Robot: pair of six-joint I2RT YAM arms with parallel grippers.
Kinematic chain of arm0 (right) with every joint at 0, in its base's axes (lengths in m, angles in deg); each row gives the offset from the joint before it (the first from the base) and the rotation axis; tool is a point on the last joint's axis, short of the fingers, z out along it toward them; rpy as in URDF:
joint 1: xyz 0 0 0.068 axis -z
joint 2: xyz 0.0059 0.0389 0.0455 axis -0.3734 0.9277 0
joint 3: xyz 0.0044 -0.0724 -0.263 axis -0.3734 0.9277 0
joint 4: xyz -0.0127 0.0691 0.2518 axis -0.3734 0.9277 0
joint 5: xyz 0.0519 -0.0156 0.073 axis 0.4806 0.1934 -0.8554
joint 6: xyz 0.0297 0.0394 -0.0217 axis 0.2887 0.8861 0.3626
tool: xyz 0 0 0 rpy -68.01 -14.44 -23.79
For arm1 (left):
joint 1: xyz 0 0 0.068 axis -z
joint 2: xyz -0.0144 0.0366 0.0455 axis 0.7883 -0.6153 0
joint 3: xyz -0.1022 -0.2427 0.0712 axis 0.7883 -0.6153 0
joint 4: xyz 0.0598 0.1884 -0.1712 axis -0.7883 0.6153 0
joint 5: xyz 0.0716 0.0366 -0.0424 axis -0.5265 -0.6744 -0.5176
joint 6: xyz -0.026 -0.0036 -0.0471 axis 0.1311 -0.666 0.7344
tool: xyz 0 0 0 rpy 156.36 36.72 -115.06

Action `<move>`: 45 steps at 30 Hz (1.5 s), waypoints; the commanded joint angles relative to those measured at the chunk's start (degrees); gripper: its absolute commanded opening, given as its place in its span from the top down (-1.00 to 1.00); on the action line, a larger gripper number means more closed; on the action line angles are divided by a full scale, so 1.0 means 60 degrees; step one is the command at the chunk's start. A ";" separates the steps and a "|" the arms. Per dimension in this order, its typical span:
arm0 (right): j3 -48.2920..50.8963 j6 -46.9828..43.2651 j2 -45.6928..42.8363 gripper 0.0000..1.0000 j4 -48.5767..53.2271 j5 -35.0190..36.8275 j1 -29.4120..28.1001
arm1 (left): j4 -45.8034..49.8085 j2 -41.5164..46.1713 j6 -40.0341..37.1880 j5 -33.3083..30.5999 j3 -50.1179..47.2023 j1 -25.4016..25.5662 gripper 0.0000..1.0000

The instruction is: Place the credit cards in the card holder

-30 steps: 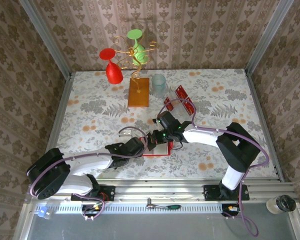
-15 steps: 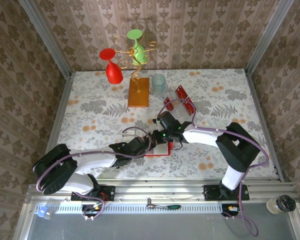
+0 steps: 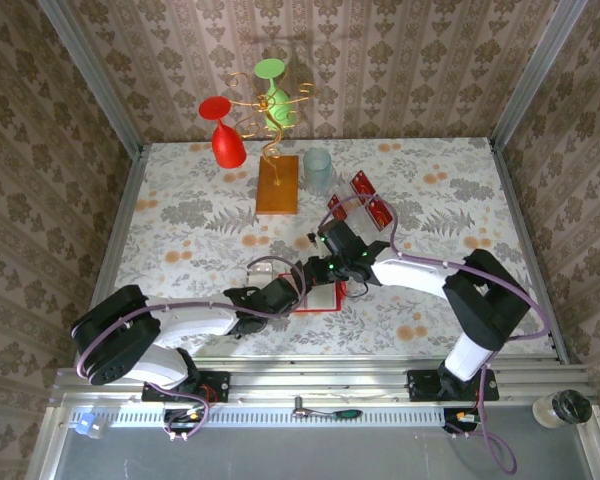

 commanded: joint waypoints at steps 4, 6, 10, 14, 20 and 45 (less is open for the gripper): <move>0.0800 0.0934 -0.0904 1.00 -0.0706 -0.0039 0.0211 | 0.0888 -0.0108 0.0436 -0.0358 0.0117 0.0168 -1.00; 0.1242 0.1267 -0.0969 1.00 -0.1304 0.0104 0.0211 | 0.0977 -0.0072 0.0525 -0.0428 0.0104 0.0220 -1.00; 0.2054 0.1758 -0.1082 1.00 -0.2531 0.0340 0.0211 | 0.1058 -0.0033 0.0622 -0.0462 0.0036 0.0278 -1.00; 0.2645 0.2009 -0.1223 1.00 -0.3372 0.0617 0.0211 | 0.1048 -0.0032 0.0639 -0.0461 0.0029 0.0301 -1.00; 0.3170 0.2266 -0.1283 1.00 -0.4307 0.0830 0.0211 | 0.1044 -0.0065 0.0699 -0.0491 0.0014 0.0330 -1.00; 0.4180 0.3212 -0.0513 1.00 -0.6473 0.1140 0.0097 | 0.1041 -0.0139 0.0713 -0.0462 0.0025 0.0344 -1.00</move>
